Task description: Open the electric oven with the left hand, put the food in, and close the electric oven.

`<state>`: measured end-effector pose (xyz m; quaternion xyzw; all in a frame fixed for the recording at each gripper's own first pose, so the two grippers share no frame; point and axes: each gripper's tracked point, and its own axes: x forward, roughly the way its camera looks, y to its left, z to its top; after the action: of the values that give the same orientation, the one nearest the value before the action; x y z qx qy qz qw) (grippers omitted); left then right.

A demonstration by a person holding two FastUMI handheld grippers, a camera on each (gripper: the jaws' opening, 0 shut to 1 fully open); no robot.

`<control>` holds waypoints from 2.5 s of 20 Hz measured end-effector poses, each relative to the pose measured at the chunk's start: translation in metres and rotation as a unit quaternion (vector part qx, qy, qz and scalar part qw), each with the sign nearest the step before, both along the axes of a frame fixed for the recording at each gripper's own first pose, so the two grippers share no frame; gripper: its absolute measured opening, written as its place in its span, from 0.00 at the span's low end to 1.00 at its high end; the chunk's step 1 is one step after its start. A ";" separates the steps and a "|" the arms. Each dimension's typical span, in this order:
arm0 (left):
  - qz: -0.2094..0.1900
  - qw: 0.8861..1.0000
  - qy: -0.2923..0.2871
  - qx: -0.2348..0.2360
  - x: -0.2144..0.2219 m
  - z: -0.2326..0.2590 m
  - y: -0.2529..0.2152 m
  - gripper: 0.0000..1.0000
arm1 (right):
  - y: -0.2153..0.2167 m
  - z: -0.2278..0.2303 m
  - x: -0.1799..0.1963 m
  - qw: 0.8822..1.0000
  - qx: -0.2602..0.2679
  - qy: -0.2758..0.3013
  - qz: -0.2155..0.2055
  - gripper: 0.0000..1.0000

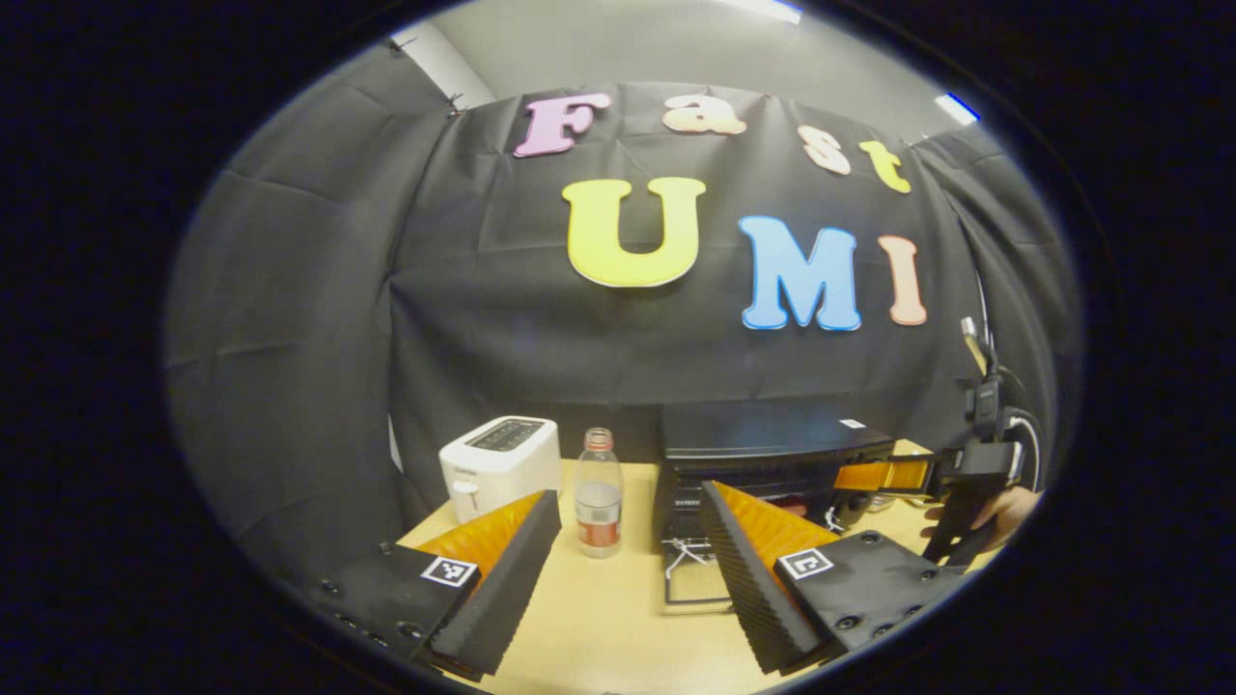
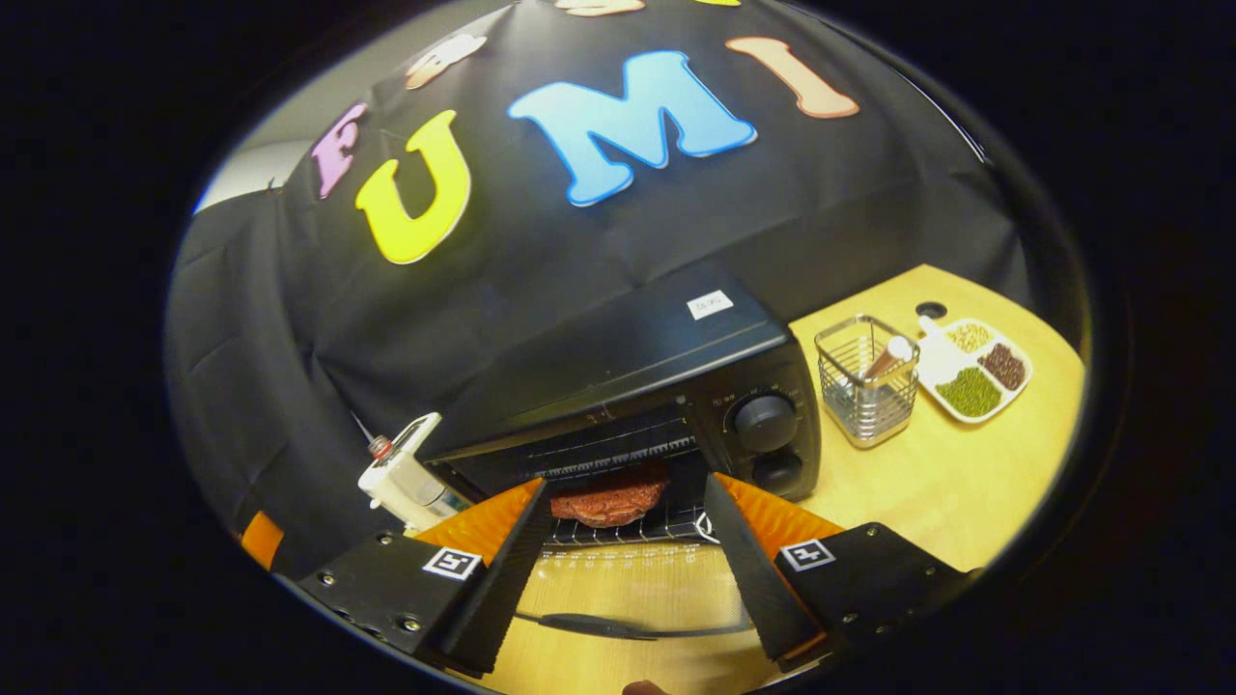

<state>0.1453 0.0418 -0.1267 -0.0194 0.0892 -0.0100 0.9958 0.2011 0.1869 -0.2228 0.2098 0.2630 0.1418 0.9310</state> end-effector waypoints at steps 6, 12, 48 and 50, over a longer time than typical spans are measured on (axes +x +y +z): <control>-0.044 0.998 0.034 -0.016 -0.005 -0.028 -0.059 0.98 | -0.042 0.053 -0.044 0.996 -0.048 -0.071 0.000 0.97; -0.075 0.994 0.083 -0.013 -0.010 -0.069 -0.104 1.00 | -0.092 0.073 -0.072 0.986 -0.118 -0.116 -0.022 0.97; -0.084 0.957 0.275 0.039 0.010 -0.233 -0.173 1.00 | -0.208 0.119 -0.141 0.952 -0.222 -0.154 -0.141 0.98; -0.083 0.959 0.267 0.038 0.009 -0.224 -0.172 0.98 | -0.207 0.118 -0.142 0.952 -0.225 -0.155 -0.137 0.98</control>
<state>0.1547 -0.1301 -0.3510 0.0241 0.3535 -0.0838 0.9313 0.0596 -0.0206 -0.1044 0.0049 0.1092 -0.0193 0.9938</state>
